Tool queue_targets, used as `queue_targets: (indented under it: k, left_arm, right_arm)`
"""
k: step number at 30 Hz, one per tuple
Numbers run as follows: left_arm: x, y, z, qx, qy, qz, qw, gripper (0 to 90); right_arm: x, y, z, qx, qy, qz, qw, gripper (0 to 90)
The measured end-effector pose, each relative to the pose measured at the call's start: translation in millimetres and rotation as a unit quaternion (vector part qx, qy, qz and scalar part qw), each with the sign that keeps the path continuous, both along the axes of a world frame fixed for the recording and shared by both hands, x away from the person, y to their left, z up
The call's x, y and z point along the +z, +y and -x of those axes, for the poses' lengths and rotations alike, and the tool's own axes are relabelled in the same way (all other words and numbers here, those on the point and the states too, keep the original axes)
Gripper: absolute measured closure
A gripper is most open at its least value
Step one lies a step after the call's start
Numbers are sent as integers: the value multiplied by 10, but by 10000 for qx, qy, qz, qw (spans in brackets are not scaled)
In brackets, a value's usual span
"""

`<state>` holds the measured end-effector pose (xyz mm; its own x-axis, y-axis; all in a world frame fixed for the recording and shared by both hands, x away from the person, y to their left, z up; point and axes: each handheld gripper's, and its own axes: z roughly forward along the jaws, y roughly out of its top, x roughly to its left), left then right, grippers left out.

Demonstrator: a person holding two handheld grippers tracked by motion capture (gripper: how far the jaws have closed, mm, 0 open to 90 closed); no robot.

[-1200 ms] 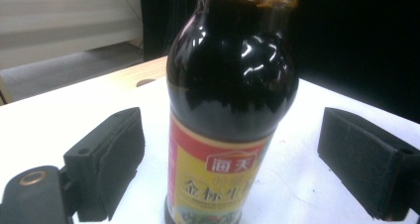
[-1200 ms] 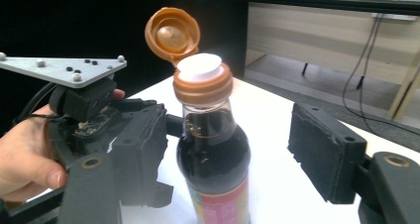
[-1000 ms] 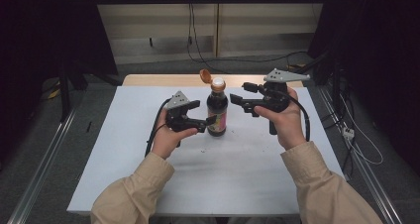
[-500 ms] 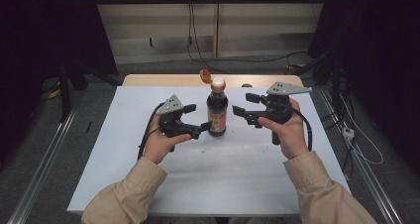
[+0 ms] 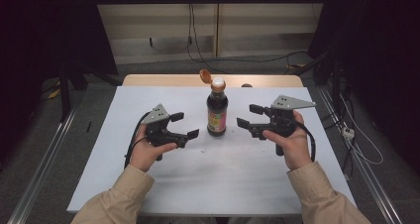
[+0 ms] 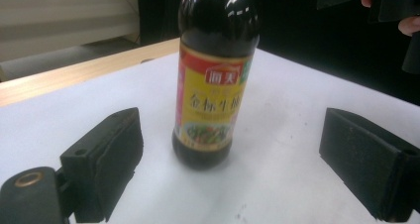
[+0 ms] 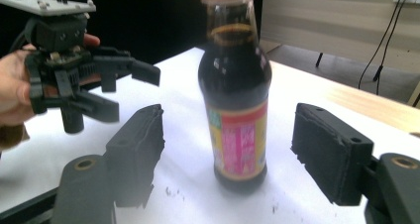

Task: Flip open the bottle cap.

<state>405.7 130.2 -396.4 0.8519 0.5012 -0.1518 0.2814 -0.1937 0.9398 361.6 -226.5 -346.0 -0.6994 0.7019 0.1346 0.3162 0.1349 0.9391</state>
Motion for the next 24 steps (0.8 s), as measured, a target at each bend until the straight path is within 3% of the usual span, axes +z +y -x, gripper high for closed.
queue_targets:
  k: [10,24]
  left_arm:
    - [-110,265,137,72,73,-156,9998,94]
    - [-172,585,362,182,74,-269,9994,95]
  right_arm:
    - [-340,-155,233,-75,125,14,9999,271]
    - [-720,-376,562,-323,93,155,9993,251]
